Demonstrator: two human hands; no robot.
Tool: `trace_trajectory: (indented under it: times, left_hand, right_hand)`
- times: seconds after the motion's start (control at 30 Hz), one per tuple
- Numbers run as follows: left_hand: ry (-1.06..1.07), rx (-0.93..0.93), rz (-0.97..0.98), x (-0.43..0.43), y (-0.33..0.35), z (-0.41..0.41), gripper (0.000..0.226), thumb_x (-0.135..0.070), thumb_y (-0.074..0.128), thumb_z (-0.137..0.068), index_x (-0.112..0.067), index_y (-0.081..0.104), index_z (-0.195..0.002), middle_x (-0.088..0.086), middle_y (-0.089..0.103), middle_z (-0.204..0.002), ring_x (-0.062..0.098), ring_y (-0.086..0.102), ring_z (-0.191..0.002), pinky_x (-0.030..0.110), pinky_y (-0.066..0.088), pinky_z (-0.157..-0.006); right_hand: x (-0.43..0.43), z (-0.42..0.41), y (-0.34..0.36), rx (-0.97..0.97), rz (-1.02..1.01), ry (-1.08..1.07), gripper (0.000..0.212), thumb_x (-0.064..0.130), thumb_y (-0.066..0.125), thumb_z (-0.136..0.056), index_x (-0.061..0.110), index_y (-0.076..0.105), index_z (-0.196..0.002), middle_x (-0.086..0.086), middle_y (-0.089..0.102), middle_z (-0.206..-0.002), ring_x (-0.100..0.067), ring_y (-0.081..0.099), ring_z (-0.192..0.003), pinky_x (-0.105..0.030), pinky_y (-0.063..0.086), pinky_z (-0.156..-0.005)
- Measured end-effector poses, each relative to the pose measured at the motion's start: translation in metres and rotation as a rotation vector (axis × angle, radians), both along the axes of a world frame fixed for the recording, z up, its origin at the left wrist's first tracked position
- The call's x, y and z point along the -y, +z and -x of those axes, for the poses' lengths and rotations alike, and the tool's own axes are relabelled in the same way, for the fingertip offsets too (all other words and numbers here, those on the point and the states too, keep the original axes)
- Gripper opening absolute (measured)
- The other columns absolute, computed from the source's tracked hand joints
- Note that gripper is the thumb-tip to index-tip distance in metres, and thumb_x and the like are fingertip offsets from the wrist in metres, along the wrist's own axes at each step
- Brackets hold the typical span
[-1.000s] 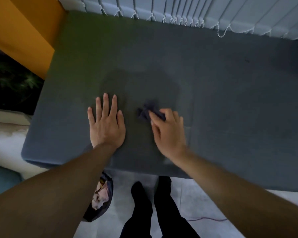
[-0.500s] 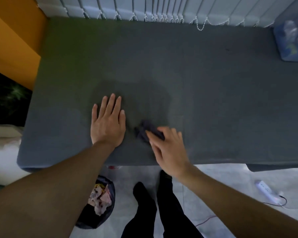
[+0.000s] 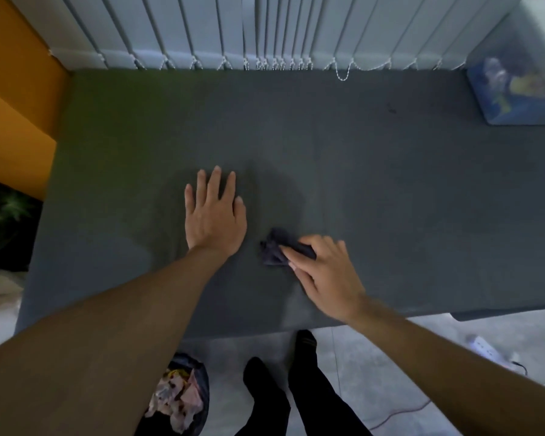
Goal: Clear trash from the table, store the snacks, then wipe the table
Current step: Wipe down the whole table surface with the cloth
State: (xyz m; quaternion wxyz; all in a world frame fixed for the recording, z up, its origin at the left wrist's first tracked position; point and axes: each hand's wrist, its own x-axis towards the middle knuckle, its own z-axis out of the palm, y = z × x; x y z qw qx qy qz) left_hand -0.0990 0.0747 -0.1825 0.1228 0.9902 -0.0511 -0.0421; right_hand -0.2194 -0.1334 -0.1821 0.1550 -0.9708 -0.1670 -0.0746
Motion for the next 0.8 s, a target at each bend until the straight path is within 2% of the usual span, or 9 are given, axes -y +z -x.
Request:
trace_trajectory:
  times: [0.07, 0.17, 0.23, 0.33, 0.43, 0.5, 0.6, 0.67, 0.8]
  left_hand:
    - [0.001, -0.019, 0.014, 0.010, -0.002, -0.014, 0.058, -0.041, 0.027, -0.105, -0.024, 0.020, -0.160, 0.001, 0.008, -0.169, 0.028, -0.002, -0.156, 0.050, 0.000, -0.126]
    - [0.058, -0.058, 0.003, 0.024, -0.006, -0.028, 0.061, -0.046, 0.021, -0.105, -0.028, 0.010, -0.161, -0.002, -0.001, -0.170, 0.029, -0.007, -0.156, 0.053, -0.003, -0.125]
    - [0.077, -0.060, -0.061, 0.028, -0.009, -0.029, 0.062, -0.049, 0.015, -0.103, -0.030, 0.002, -0.161, -0.002, -0.005, -0.170, 0.028, -0.010, -0.155, 0.055, -0.004, -0.124]
    - [0.082, -0.048, -0.094, 0.030, -0.011, -0.030, 0.064, -0.050, 0.012, -0.102, -0.030, -0.001, -0.161, -0.002, -0.005, -0.170, 0.028, -0.009, -0.156, 0.056, -0.002, -0.124]
    - [0.094, -0.043, -0.100, 0.032, -0.011, -0.031, 0.064, -0.051, 0.013, -0.102, -0.031, 0.001, -0.161, -0.002, -0.004, -0.170, 0.027, -0.008, -0.156, 0.057, 0.000, -0.124]
    - [0.096, -0.051, -0.106, 0.033, -0.011, -0.032, 0.064, -0.051, 0.013, -0.102, -0.031, 0.001, -0.161, -0.002, -0.004, -0.170, 0.027, -0.007, -0.156, 0.057, 0.000, -0.124]
    - [0.105, -0.052, -0.115, 0.033, -0.012, -0.032, 0.064, -0.051, 0.014, -0.101, -0.031, 0.002, -0.161, -0.002, -0.002, -0.170, 0.026, -0.007, -0.156, 0.057, 0.001, -0.124]
    - [0.106, -0.054, -0.126, 0.032, -0.012, -0.033, 0.065, -0.051, 0.014, -0.101, -0.031, 0.004, -0.161, -0.002, 0.000, -0.170, 0.026, -0.005, -0.156, 0.058, 0.002, -0.124]
    - [0.102, -0.049, -0.131, 0.033, -0.012, -0.033, 0.065, -0.050, 0.018, -0.100, -0.030, 0.010, -0.161, -0.001, 0.004, -0.170, 0.028, 0.000, -0.156, 0.058, 0.005, -0.123]
  right_hand:
    - [0.016, -0.031, -0.001, 0.017, 0.047, -0.014, 0.033, 0.025, 0.059, -0.095, 0.031, 0.065, -0.127, -0.003, 0.057, -0.114, -0.027, 0.053, -0.092, -0.037, 0.029, -0.076]
    - [0.022, -0.076, -0.005, 0.017, 0.018, -0.362, 0.035, 0.024, 0.058, -0.095, 0.033, 0.064, -0.128, -0.002, 0.054, -0.113, -0.027, 0.051, -0.093, -0.037, 0.030, -0.077]
    - [0.014, -0.085, -0.006, 0.001, -0.019, -0.443, 0.034, 0.024, 0.058, -0.095, 0.031, 0.064, -0.128, -0.003, 0.053, -0.113, -0.027, 0.050, -0.094, -0.038, 0.033, -0.077]
    - [0.013, -0.081, -0.007, 0.015, -0.022, -0.205, 0.033, 0.025, 0.057, -0.095, 0.029, 0.065, -0.127, -0.002, 0.055, -0.115, -0.025, 0.050, -0.094, -0.037, 0.032, -0.078]
    - [0.035, -0.118, -0.003, 0.016, 0.062, -0.004, 0.036, 0.026, 0.055, -0.094, 0.032, 0.064, -0.128, -0.004, 0.058, -0.119, -0.029, 0.054, -0.094, -0.038, 0.030, -0.077]
    - [0.045, -0.163, -0.006, 0.028, 0.092, -0.156, 0.037, 0.028, 0.053, -0.094, 0.034, 0.063, -0.129, -0.005, 0.057, -0.121, -0.032, 0.054, -0.099, -0.041, 0.032, -0.079]
    - [0.042, -0.211, -0.003, -0.008, -0.009, -0.430, 0.033, 0.025, 0.054, -0.095, 0.030, 0.065, -0.126, -0.007, 0.055, -0.116, -0.033, 0.052, -0.100, -0.042, 0.032, -0.081]
    - [0.030, -0.212, -0.003, -0.010, -0.009, -0.361, 0.031, 0.025, 0.055, -0.095, 0.029, 0.065, -0.124, -0.006, 0.054, -0.116, -0.031, 0.051, -0.099, -0.041, 0.033, -0.080]
    - [0.036, -0.217, -0.006, 0.021, 0.020, 0.039, 0.031, 0.026, 0.057, -0.095, 0.030, 0.065, -0.125, -0.003, 0.056, -0.118, -0.028, 0.053, -0.097, -0.039, 0.031, -0.078]
